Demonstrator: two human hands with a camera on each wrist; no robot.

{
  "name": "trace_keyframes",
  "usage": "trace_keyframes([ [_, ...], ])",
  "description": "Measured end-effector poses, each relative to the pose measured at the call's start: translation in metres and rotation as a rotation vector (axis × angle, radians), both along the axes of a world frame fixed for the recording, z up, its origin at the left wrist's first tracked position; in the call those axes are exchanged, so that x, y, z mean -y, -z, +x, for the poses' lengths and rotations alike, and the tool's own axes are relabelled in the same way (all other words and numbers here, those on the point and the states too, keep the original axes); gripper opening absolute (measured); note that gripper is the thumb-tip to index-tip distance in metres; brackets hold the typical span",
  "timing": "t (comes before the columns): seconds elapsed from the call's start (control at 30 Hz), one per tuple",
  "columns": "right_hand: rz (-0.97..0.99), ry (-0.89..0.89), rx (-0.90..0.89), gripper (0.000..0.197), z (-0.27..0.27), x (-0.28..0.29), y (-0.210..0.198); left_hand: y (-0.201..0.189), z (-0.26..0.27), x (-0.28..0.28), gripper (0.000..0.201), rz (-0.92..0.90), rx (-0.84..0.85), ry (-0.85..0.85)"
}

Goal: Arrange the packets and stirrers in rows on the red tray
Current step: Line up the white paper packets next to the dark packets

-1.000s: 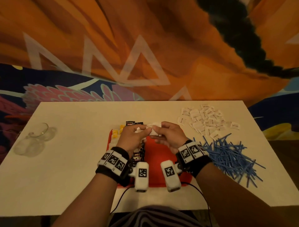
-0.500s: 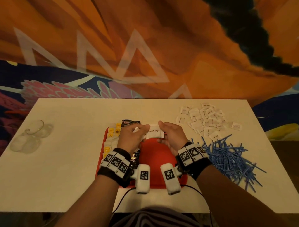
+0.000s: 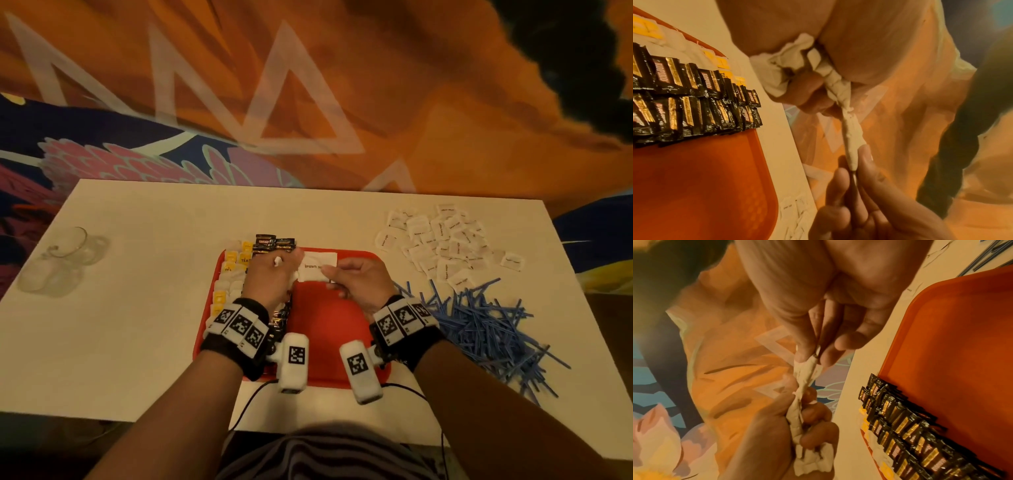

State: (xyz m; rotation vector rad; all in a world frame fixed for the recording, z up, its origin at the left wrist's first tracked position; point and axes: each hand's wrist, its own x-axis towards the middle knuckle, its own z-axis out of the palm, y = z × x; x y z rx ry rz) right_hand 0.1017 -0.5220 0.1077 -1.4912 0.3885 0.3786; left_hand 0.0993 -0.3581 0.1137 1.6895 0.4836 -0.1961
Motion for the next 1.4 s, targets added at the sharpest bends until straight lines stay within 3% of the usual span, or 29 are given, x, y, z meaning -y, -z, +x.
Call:
trace_keyframes([
  [0.1,-0.065,0.006,-0.038,0.026,0.01,0.001,0.023,0.01,0.003,-0.011,0.032,-0.04,-0.104,-0.083],
  [0.23,-0.207,0.024,-0.088,0.025,0.033,-0.003,0.057,0.031,0.0,-0.032,0.029,-0.094,-0.233,-0.12],
  [0.5,-0.4,-0.004,-0.229,0.025,0.085,-0.025,0.115,0.053,-0.004,-0.075,0.029,-0.062,-0.269,-0.094],
  [0.8,-0.625,-0.074,-0.21,0.036,0.113,-0.051,0.131,0.065,0.003,-0.108,0.03,-0.043,-0.283,-0.094],
  [1.4,-0.666,-0.056,-0.243,0.027,0.114,-0.049,0.134,0.074,-0.001,-0.109,0.039,-0.127,-0.314,-0.072],
])
